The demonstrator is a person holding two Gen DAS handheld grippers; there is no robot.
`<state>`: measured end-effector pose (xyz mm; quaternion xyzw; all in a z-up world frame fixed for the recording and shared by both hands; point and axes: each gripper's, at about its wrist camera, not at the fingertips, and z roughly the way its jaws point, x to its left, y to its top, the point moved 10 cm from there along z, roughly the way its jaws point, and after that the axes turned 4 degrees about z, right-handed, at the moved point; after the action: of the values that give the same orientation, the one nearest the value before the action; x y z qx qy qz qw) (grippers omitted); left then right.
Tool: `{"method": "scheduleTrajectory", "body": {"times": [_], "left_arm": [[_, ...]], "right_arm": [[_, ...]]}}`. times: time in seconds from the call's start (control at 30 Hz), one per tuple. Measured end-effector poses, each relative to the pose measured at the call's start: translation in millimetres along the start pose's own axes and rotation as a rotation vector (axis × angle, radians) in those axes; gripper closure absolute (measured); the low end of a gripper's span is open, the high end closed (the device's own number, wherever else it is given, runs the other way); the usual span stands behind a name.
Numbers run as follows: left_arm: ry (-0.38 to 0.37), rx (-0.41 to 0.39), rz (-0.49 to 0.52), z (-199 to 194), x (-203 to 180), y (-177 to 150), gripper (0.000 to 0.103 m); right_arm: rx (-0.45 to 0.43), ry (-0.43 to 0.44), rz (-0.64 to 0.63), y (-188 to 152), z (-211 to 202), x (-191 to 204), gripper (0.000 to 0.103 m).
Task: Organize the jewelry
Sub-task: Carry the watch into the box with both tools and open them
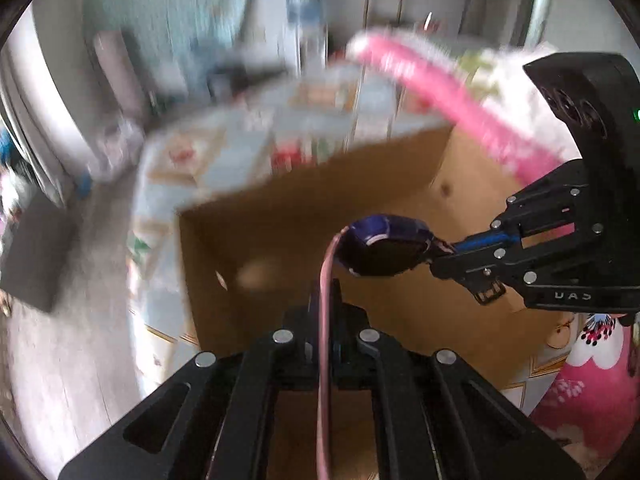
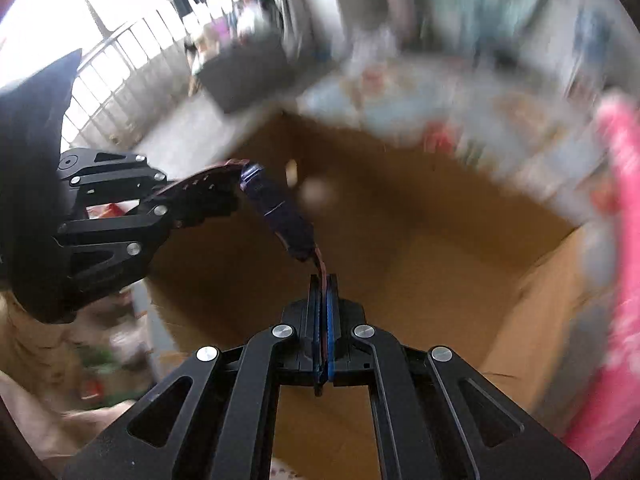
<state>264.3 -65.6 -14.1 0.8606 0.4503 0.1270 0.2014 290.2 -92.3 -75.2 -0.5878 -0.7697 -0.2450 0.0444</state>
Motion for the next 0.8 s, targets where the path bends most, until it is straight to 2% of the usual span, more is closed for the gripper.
{"method": "scheduleTrajectory", "body": {"times": [0.03,0.1,0.13,0.17,0.2,0.27,0.4,0.5,0.57,0.63,0.67,0.73,0.8], "left_arm": [[-0.006,0.047,-0.019,14.3,3.9,2.5,0.098],[-0.027,0.121,-0.047,35.5,10.2,-3.0,0.096],[-0.01,0.154,-0.058,44.0,13.9,-3.1,0.089],[0.028,0.185,-0.062,50.2,19.8,-3.4,0.076],[0.039,0.19,-0.065,52.9,22.1,-2.7,0.068],[0.004,0.164,-0.079,51.4,21.8,2.4,0.062],[0.054,0.03,-0.095,20.4,36.4,16.0,0.06],[0.063,-0.115,-0.128,-17.8,45.9,16.5,0.051],[0.071,-0.22,-0.175,-48.0,53.2,5.9,0.042],[0.067,-0.309,-0.219,-73.6,57.7,-14.7,0.04],[0.057,-0.362,-0.237,-87.3,59.0,-30.4,0.036],[0.068,-0.448,-0.269,-106.9,62.7,-63.3,0.027],[0.099,-0.474,-0.315,-110.7,66.5,-98.4,0.024]], "right_arm": [[0.05,-0.008,0.009,1.7,13.9,-11.0,0.102],[0.07,-0.02,0.019,6.6,21.9,-17.9,0.1],[0.069,-0.036,0.027,11.0,23.3,-23.2,0.098],[0.055,-0.059,0.033,16.5,23.3,-28.1,0.096],[0.042,-0.056,0.044,19.8,22.4,-30.2,0.095],[0.012,-0.048,0.059,24.0,17.1,-31.6,0.091],[-0.037,-0.114,0.034,37.6,-2.6,-37.5,0.086],[-0.06,-0.125,0.046,33.9,-15.6,-31.4,0.079],[-0.084,-0.13,0.07,27.5,-22.9,-29.3,0.075],[-0.174,-0.121,0.053,17.7,-42.3,-17.0,0.075],[-0.218,-0.112,0.036,13.3,-51.9,-9.3,0.075],[-0.312,-0.1,0.003,1.0,-73.2,8.9,0.067],[-0.41,-0.079,-0.009,-20.7,-93.3,31.8,0.061]]}}
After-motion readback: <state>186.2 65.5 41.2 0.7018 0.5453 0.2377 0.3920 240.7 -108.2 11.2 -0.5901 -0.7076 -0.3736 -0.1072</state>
